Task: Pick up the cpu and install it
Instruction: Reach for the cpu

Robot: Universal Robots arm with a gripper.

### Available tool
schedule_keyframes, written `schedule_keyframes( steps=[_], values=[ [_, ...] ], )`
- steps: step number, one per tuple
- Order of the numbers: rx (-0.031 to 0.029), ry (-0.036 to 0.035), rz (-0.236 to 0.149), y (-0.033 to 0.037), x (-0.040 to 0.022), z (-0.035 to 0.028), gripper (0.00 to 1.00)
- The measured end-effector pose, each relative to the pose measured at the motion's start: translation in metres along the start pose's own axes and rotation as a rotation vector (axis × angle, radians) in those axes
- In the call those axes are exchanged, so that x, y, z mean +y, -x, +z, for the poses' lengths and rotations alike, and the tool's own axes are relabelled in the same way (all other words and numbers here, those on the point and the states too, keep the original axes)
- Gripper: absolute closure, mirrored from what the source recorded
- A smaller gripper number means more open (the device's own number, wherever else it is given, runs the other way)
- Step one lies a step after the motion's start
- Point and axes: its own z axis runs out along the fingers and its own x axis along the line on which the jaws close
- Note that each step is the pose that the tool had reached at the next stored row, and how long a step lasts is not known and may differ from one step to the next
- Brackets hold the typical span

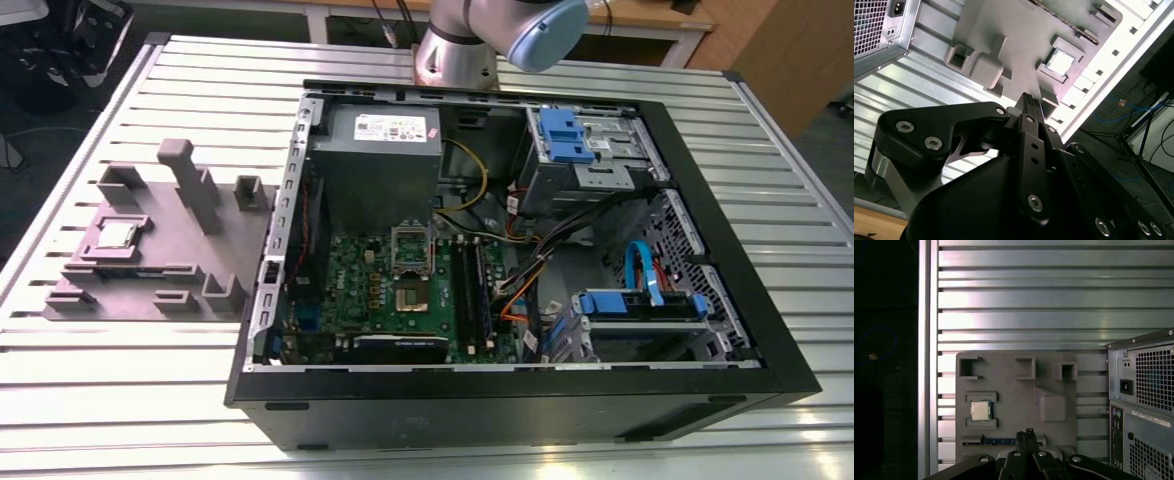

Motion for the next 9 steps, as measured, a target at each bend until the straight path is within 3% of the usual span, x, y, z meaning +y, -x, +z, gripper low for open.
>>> schedule_keyframes(
  steps=[9],
  values=[
    [0.0,0.0,0.0,-0.0019,0.0,0.0001,0.89]
  ],
)
